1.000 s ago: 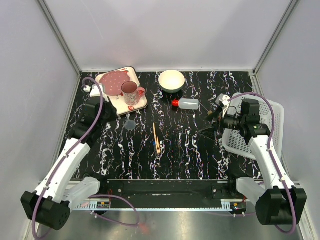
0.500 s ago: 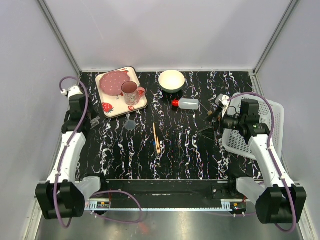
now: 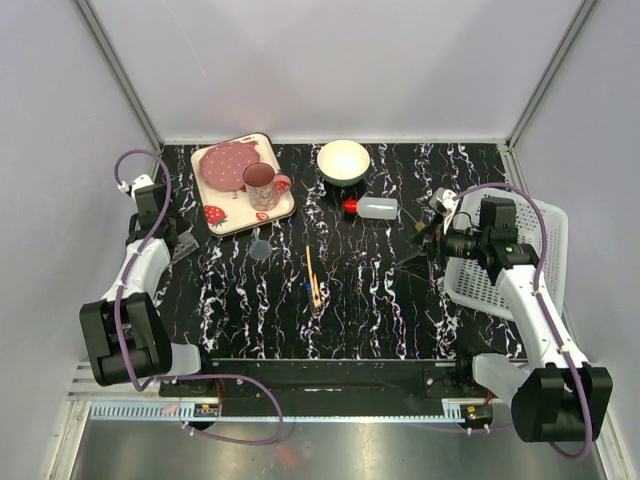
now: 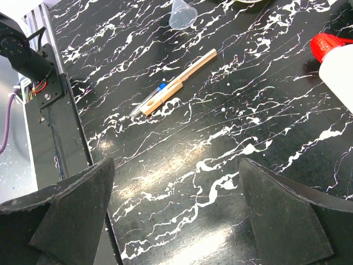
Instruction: Organize the chemistry lab equipment
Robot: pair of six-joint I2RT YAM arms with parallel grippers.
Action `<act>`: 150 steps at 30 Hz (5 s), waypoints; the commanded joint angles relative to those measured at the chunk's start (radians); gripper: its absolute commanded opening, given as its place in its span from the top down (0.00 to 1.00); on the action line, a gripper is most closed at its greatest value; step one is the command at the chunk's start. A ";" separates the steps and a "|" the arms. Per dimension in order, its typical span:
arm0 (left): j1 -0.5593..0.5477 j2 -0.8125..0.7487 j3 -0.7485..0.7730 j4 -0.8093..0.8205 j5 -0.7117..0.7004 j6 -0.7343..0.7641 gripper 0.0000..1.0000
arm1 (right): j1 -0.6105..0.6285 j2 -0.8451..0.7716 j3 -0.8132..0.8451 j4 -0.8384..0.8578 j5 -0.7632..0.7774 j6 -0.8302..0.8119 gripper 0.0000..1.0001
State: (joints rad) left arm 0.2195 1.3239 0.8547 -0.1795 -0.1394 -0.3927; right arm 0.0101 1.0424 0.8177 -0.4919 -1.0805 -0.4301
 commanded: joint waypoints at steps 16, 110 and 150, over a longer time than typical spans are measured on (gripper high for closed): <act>0.011 0.078 -0.014 0.146 -0.094 0.017 0.86 | -0.006 0.041 0.057 -0.019 0.019 -0.024 0.00; -1.097 -0.335 -0.183 -0.379 -0.058 -0.472 0.01 | -0.081 -0.122 0.138 -0.396 0.338 -0.093 0.00; -1.321 0.256 0.168 -0.570 -0.246 -0.609 0.21 | -0.081 -0.090 0.095 -0.280 0.209 -0.070 0.00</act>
State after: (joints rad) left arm -1.0939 1.5364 0.9627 -0.6971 -0.3126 -0.9760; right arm -0.0658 0.9520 0.9119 -0.8059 -0.8333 -0.5072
